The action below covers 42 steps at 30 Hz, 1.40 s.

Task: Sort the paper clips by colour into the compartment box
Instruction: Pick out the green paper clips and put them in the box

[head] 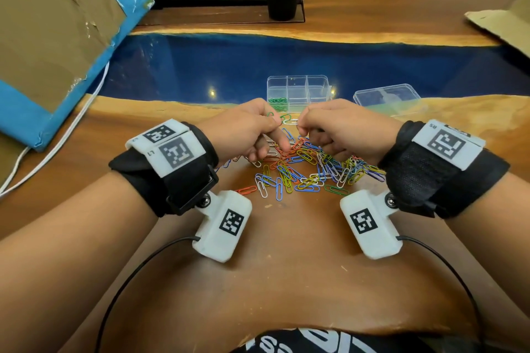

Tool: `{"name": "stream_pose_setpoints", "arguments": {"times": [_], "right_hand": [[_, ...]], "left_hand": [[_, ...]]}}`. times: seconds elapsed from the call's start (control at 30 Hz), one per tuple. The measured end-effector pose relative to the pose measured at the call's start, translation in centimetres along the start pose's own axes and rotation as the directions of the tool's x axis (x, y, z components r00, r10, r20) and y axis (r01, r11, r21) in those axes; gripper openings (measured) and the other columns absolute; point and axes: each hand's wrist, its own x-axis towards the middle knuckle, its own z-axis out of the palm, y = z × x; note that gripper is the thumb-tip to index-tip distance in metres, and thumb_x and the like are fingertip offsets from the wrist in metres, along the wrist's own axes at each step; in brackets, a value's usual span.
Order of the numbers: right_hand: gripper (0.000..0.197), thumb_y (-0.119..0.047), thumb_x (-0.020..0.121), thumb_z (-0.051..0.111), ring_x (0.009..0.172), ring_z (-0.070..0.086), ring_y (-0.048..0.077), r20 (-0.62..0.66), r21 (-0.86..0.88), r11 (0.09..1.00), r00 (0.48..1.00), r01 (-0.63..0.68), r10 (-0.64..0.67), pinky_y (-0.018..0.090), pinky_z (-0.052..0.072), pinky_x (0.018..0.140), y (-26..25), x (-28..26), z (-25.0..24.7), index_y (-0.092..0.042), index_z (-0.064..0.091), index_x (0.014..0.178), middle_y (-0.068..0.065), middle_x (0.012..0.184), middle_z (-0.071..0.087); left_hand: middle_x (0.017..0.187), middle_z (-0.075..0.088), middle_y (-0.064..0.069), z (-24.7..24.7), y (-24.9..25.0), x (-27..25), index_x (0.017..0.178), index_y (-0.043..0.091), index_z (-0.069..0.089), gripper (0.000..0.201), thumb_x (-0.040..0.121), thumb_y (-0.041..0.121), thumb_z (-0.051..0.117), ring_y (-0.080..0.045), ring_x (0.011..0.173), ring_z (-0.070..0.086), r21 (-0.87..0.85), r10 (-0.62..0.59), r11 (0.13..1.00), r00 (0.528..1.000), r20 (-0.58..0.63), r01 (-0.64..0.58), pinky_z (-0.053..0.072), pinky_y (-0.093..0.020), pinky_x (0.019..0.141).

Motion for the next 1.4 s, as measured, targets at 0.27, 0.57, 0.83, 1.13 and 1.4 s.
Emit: {"name": "stream_pose_setpoints", "arguments": {"times": [0.27, 0.57, 0.83, 1.13, 1.4], "right_hand": [[0.026, -0.021, 0.089, 0.048, 0.035, 0.027, 0.006, 0.053, -0.143, 0.990, 0.999, -0.001, 0.009, 0.017, 0.023, 0.037, 0.0, 0.3, 1.2, -0.020, 0.055, 0.064, -0.008, 0.049, 0.034], [0.022, -0.028, 0.091, 0.054, 0.046, 0.036, 0.011, 0.036, -0.276, 0.961, 0.999, -0.023, 0.034, 0.022, 0.035, 0.043, 0.6, 0.3, 0.1, -0.014, 0.070, 0.089, -0.002, 0.058, 0.042], [0.034, 0.006, 0.089, 0.036, 0.063, 0.055, 0.016, -0.057, -0.265, 0.964, 0.998, -0.012, -0.004, 0.031, 0.053, 0.067, -1.0, 1.7, -2.0, -0.014, 0.056, 0.107, 0.003, 0.078, 0.062], [0.029, 0.002, 0.087, 0.060, 0.079, 0.072, 0.022, -0.287, -0.216, 0.976, 0.953, 0.039, -0.102, 0.037, 0.059, 0.081, -3.9, 5.8, -2.7, -0.024, 0.059, 0.074, 0.005, 0.081, 0.065], [0.026, -0.002, 0.080, 0.069, 0.088, 0.071, 0.024, -0.333, -0.229, 0.973, 0.938, 0.023, -0.100, 0.036, 0.059, 0.081, -4.9, 7.4, -2.1, -0.019, 0.067, 0.099, 0.005, 0.088, 0.067]], "left_hand": [[0.067, 0.043, -0.001, 0.1, 0.7, 0.6, 0.069, 0.014, 0.047, 0.026, 0.094, 0.006, 0.050, -0.008, 0.044, 0.040, -0.227, -0.023, 0.974, 0.995, -0.093, 0.001, 0.036, -0.017, 0.039], [0.065, 0.047, -0.003, -0.5, 0.4, 1.0, 0.078, 0.012, 0.047, 0.024, 0.099, 0.005, 0.038, -0.009, 0.045, 0.043, -0.279, 0.021, 0.959, 0.996, -0.091, -0.046, 0.040, -0.017, 0.041], [0.068, 0.051, -0.001, -1.4, 1.0, 3.1, 0.077, 0.015, 0.052, 0.020, 0.096, 0.010, 0.046, -0.012, 0.051, 0.046, -0.001, 0.017, 1.000, 0.972, -0.234, -0.018, 0.044, -0.018, 0.041], [0.093, 0.067, 0.001, -1.9, 3.9, 6.1, 0.098, 0.019, 0.074, 0.017, 0.087, 0.018, 0.062, -0.015, 0.085, 0.058, 0.753, 0.250, 0.657, 0.930, -0.270, 0.042, 0.041, -0.026, 0.071], [0.104, 0.070, -0.001, -2.3, 3.7, 6.4, 0.112, 0.017, 0.070, 0.033, 0.079, 0.019, 0.073, -0.012, 0.070, 0.056, 0.733, 0.225, 0.680, 0.945, -0.238, 0.023, 0.047, -0.026, 0.077]]}}
